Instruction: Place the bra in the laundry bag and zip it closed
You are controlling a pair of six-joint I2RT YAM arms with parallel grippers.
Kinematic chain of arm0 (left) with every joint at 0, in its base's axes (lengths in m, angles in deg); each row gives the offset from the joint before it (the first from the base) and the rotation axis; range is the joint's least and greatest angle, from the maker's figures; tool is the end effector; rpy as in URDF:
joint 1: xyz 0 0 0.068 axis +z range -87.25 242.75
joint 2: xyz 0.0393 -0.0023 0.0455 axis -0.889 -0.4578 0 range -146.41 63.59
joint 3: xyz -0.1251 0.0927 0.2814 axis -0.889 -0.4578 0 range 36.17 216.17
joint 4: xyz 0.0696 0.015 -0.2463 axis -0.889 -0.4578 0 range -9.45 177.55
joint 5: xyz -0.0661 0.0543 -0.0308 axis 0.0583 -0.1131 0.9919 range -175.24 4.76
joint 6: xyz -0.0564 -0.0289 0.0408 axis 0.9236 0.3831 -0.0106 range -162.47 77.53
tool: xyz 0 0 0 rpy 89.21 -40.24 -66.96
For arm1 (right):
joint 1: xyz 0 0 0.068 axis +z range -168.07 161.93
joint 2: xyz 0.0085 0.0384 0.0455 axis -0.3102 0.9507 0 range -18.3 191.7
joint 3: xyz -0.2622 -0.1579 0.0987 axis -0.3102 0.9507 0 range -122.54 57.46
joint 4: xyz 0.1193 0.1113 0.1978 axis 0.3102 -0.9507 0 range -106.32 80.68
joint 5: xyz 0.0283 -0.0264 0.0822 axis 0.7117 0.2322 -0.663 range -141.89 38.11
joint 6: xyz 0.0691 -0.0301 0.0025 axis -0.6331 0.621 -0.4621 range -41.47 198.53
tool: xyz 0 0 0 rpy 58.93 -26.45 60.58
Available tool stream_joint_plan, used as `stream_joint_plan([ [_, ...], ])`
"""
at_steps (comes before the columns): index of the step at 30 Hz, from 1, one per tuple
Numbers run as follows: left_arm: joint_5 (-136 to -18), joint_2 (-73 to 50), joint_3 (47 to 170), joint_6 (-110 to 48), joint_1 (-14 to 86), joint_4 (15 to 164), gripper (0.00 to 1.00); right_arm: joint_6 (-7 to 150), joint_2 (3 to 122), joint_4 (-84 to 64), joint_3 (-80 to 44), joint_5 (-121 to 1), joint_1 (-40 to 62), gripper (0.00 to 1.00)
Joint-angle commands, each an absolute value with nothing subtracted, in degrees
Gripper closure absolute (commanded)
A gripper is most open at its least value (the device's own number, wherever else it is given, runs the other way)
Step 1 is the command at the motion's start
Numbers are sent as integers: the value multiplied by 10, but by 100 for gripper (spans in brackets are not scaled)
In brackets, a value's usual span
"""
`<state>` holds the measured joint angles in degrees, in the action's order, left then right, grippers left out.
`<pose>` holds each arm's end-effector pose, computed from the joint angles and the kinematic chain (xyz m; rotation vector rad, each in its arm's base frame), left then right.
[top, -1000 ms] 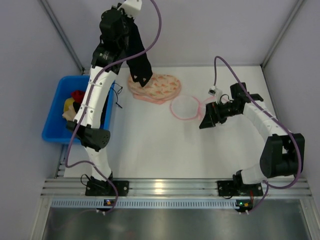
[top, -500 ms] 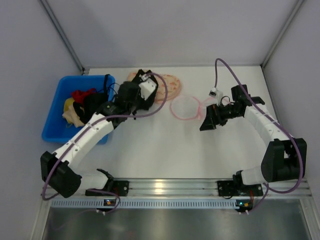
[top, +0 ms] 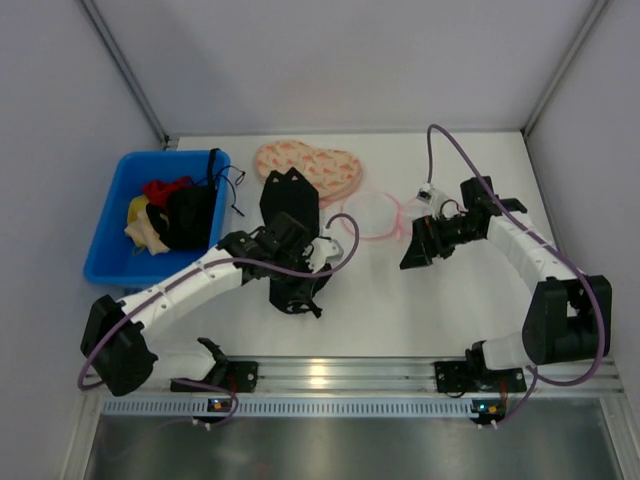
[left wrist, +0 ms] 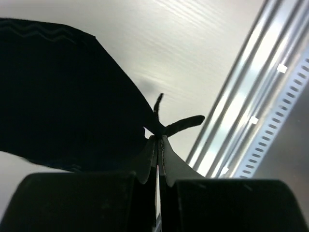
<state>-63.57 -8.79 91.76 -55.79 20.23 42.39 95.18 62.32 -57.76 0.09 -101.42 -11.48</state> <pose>0.1569 -0.1757 0.2838 1.3714 2.3134 -0.6669 0.2416 0.0766 0.2745 -0.6946 2.4433 1.1284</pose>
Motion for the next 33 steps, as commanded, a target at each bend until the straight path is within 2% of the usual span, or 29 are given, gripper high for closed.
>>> stream_joint_plan([
  [1,-540,-106,933,-543,169,411,100,973,606,-573,1,-1024,-117,7],
  [4,-531,-145,972,-546,134,411,100,980,605,-580,4,-1019,-116,7],
  [10,-551,-269,1075,-581,144,382,100,987,611,-589,8,-1018,-116,7],
  [19,-621,-361,1113,-680,258,423,100,993,621,-591,10,-1022,-116,7],
  [23,-617,-384,1121,-682,290,425,79,995,623,-595,9,-1022,-116,7],
  [24,-618,-380,1120,-684,292,425,68,994,621,-596,8,-1022,-116,7],
  [27,-628,-354,1121,-664,302,426,54,986,617,-591,8,-1024,-116,7],
  [33,-648,-343,1190,-555,389,441,51,937,646,-537,22,-1055,-103,9],
])
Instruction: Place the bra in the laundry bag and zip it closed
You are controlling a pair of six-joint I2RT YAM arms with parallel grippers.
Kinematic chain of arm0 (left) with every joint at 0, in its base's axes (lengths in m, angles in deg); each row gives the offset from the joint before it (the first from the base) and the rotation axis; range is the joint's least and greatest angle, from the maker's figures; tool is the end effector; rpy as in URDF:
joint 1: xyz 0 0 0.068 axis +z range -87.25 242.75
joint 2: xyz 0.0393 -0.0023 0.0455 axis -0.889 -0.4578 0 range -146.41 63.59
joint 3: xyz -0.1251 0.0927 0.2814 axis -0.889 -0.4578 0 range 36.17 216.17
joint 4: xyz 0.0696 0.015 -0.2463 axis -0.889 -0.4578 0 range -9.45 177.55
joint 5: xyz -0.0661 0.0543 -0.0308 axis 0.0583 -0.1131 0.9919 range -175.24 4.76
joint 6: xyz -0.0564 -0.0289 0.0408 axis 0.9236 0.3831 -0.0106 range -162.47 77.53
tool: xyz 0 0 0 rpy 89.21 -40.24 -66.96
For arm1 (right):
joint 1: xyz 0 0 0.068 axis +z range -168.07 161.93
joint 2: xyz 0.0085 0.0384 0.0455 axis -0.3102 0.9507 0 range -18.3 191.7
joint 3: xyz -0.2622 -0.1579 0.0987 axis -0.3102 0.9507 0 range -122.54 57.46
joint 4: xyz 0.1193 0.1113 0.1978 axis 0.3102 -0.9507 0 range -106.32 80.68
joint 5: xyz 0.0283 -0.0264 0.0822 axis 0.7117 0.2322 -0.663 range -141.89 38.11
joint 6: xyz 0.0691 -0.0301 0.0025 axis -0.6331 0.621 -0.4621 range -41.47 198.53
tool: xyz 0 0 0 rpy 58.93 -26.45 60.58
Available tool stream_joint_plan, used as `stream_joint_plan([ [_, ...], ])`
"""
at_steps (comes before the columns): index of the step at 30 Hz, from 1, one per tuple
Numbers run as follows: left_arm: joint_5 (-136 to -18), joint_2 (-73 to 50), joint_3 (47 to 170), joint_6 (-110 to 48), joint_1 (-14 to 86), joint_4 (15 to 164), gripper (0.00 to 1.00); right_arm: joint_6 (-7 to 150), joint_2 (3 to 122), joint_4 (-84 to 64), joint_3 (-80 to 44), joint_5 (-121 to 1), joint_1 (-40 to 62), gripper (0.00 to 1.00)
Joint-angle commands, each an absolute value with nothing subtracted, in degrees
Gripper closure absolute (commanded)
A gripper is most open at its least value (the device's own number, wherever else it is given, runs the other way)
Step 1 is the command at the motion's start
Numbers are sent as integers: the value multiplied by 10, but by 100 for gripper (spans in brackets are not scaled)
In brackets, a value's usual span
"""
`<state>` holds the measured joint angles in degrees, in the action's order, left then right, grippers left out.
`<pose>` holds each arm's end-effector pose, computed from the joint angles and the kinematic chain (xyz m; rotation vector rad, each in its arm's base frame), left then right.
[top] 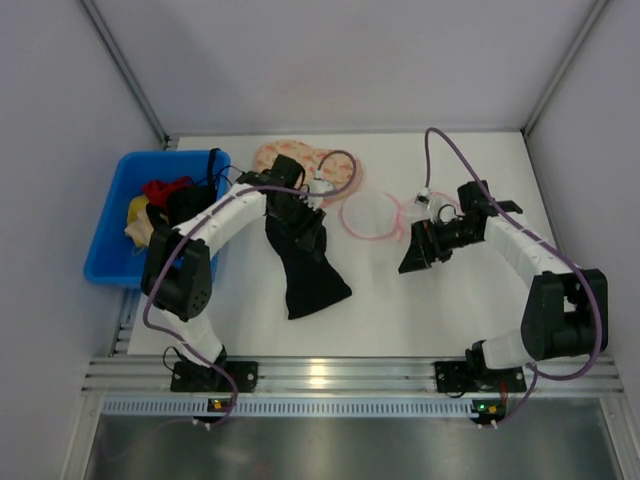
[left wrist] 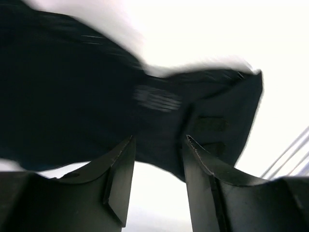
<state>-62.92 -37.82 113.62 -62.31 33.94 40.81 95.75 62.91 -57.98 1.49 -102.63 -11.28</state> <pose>0.3122 -0.1993 0.2537 1.2303 2.4950 -0.5840 0.2384 0.0780 0.2663 -0.6975 2.4585 1.1714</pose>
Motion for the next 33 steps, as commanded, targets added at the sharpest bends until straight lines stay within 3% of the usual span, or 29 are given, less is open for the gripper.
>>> stream_joint_plan([
  [1,-664,-345,1214,-538,414,450,48,935,656,-531,22,-1055,-100,9],
  [8,-805,-456,1355,-512,463,459,50,937,666,-527,3,-1047,-89,10],
  [16,-878,-571,1438,-499,483,459,51,962,641,-549,16,-1037,-90,10],
  [33,-862,-656,1404,-462,490,473,52,987,644,-572,14,-1022,-95,10],
])
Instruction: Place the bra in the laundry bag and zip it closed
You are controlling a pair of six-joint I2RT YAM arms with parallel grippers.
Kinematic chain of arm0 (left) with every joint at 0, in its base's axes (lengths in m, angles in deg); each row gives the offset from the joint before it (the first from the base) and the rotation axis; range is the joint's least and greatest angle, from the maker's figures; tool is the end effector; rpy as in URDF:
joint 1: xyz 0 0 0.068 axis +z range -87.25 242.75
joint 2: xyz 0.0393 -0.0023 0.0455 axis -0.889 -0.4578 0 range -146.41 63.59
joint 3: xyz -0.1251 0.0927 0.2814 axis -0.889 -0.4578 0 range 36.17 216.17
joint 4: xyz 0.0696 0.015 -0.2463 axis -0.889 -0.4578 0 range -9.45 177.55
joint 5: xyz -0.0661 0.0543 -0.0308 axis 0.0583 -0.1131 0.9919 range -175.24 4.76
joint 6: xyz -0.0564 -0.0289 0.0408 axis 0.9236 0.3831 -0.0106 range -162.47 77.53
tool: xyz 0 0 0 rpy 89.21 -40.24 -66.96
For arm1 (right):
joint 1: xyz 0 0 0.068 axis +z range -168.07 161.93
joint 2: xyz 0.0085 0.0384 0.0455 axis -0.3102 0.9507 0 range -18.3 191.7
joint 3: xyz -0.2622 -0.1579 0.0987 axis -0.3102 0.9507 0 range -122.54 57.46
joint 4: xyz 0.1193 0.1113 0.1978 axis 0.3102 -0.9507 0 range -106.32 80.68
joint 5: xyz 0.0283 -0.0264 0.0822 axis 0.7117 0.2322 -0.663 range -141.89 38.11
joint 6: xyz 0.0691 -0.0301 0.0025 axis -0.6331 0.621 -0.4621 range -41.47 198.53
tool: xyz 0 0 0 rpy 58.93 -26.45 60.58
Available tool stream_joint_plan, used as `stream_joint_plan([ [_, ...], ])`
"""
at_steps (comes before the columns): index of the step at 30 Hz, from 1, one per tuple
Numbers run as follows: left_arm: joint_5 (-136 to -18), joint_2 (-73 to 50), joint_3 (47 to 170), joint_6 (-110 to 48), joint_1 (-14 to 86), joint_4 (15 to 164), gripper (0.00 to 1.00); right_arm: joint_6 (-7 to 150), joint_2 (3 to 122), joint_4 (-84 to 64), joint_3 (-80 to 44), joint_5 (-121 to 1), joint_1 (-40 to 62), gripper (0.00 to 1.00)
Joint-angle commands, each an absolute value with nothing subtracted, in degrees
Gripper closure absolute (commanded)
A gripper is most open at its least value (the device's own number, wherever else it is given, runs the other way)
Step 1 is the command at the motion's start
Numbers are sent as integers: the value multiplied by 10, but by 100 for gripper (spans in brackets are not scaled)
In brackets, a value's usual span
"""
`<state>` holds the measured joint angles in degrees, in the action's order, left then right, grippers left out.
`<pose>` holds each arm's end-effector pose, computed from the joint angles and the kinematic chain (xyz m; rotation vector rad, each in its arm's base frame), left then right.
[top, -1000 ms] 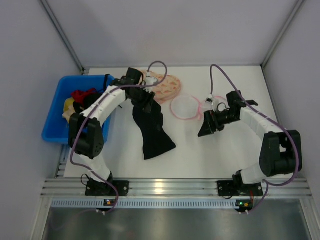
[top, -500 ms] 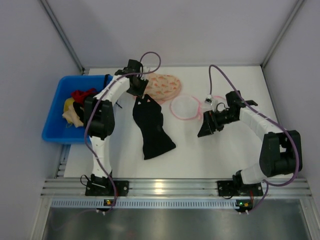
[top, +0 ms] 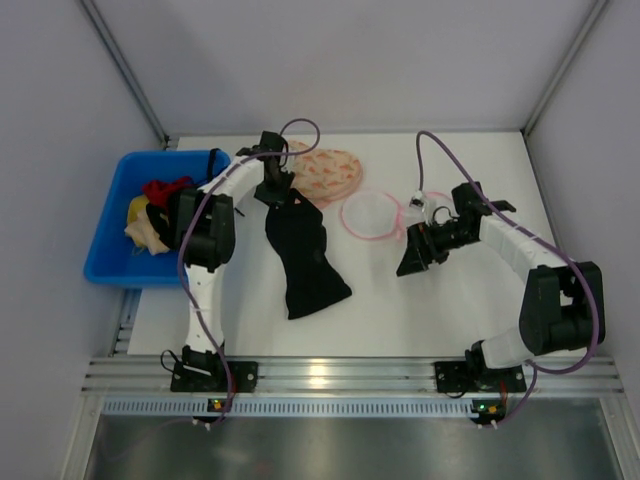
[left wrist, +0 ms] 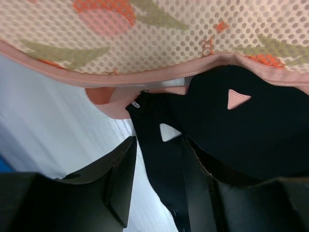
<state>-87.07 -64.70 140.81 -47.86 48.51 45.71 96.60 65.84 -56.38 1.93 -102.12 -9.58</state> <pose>0.5001 -0.1249 0.1938 0.4533 2.6745 -0.0024 0.2453 0.0861 0.2528 -0.7418 2.4804 1.1802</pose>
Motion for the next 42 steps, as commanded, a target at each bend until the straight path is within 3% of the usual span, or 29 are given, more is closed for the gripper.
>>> stream_joint_plan([
  [1,-856,-658,1404,-459,491,476,53,987,644,-576,13,-1022,-95,10],
  [4,-857,-672,1409,-450,497,476,64,989,642,-582,9,-1020,-97,10],
  [7,-839,-668,1403,-449,498,477,83,988,640,-584,4,-1019,-98,10],
  [8,-828,-656,1396,-449,499,476,96,989,638,-584,2,-1018,-98,10],
  [9,-820,-647,1392,-452,498,477,100,989,638,-586,2,-1016,-98,10],
  [16,-769,-476,1291,-494,494,526,100,991,633,-592,-7,-1014,-98,11],
  [26,-793,-366,1194,-528,470,549,100,982,631,-590,-13,-1016,-99,11],
  [27,-807,-372,1195,-522,467,550,95,980,630,-588,-13,-1016,-98,11],
  [28,-831,-385,1202,-515,464,552,78,979,630,-588,-13,-1017,-98,11],
  [29,-845,-392,1207,-501,463,556,69,976,631,-589,-14,-1016,-98,11],
  [32,-891,-432,1243,-487,464,562,53,976,626,-591,-14,-1011,-99,10],
  [42,-885,-551,1331,-445,492,557,45,987,629,-602,-12,-1000,-99,9],
])
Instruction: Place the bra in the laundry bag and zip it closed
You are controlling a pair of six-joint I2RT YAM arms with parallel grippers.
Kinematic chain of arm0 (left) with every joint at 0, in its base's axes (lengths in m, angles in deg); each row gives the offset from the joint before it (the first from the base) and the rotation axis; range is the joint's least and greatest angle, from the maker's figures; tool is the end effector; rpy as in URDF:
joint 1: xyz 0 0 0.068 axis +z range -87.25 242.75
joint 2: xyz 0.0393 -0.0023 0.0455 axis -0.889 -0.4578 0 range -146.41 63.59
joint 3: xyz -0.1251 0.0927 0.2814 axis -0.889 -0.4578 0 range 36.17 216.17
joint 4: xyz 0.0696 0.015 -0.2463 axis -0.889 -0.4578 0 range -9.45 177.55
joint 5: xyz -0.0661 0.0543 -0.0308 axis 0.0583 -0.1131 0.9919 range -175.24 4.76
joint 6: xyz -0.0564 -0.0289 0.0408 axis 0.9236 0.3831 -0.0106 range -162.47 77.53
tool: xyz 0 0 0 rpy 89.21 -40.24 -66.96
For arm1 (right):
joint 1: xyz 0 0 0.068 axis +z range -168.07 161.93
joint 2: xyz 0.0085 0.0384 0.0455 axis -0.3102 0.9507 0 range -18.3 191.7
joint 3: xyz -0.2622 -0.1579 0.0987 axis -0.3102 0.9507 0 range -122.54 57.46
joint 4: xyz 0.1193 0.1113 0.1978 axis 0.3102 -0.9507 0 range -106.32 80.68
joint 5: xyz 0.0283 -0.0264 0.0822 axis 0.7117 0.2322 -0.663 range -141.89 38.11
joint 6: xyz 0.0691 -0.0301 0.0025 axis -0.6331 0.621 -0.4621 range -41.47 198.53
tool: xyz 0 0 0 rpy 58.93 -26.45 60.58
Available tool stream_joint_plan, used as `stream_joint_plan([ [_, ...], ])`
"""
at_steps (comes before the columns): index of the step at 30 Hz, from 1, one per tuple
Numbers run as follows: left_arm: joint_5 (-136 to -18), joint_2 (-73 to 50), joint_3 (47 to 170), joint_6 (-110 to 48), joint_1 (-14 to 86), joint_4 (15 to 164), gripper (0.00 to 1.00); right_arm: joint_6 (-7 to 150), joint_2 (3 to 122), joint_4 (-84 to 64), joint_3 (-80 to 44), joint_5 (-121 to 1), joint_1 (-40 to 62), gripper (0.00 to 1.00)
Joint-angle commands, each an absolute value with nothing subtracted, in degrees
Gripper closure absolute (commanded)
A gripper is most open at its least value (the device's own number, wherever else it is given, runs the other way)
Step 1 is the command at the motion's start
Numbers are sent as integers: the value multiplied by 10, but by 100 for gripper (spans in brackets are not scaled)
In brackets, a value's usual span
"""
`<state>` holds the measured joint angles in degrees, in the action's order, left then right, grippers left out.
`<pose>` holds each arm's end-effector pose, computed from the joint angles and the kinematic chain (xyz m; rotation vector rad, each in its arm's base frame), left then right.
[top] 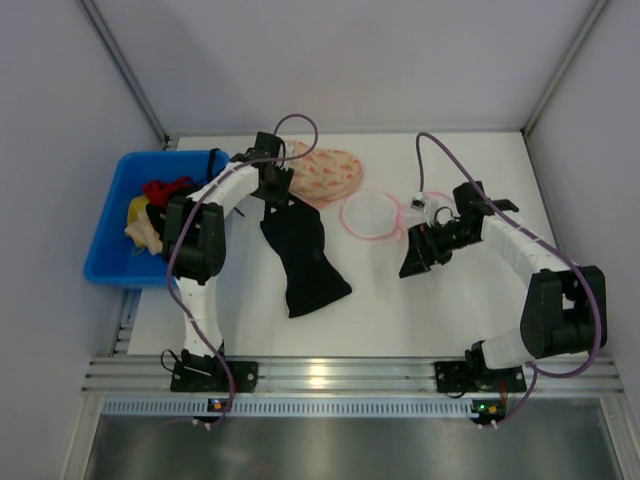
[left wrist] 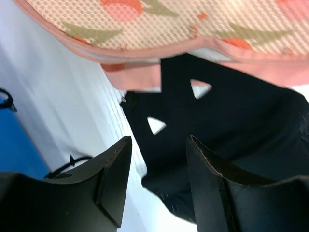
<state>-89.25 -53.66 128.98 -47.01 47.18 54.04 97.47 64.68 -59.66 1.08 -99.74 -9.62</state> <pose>0.4635 -0.1246 0.2319 0.4248 2.5432 0.0185 0.2394 0.0832 0.2580 -0.7504 2.5173 1.1317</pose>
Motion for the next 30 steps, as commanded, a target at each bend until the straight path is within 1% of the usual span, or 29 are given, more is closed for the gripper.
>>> stream_joint_plan([
  [1,-876,-566,1336,-442,497,557,45,987,631,-602,-12,-1000,-98,9],
  [6,-857,-601,1355,-436,519,555,45,992,637,-602,-8,-998,-99,9],
  [12,-832,-635,1357,-437,522,556,46,991,642,-602,-7,-998,-99,9],
  [17,-832,-661,1356,-433,522,556,52,993,641,-605,-6,-994,-99,9],
  [18,-833,-661,1350,-433,522,556,58,994,641,-606,-6,-994,-99,9],
  [20,-826,-663,1344,-433,521,556,64,995,640,-609,-6,-993,-99,9],
  [21,-824,-664,1339,-433,520,556,71,996,640,-609,-7,-993,-99,9],
  [22,-823,-663,1336,-435,520,556,76,997,640,-610,-8,-993,-99,9],
  [24,-815,-660,1329,-436,520,555,82,997,641,-610,-10,-993,-99,10],
  [25,-812,-654,1325,-438,520,556,91,996,642,-610,-11,-993,-100,9],
  [27,-804,-640,1314,-441,520,556,99,995,642,-610,-13,-993,-100,9],
  [30,-797,-593,1298,-448,520,556,100,995,639,-611,-18,-995,-99,10],
])
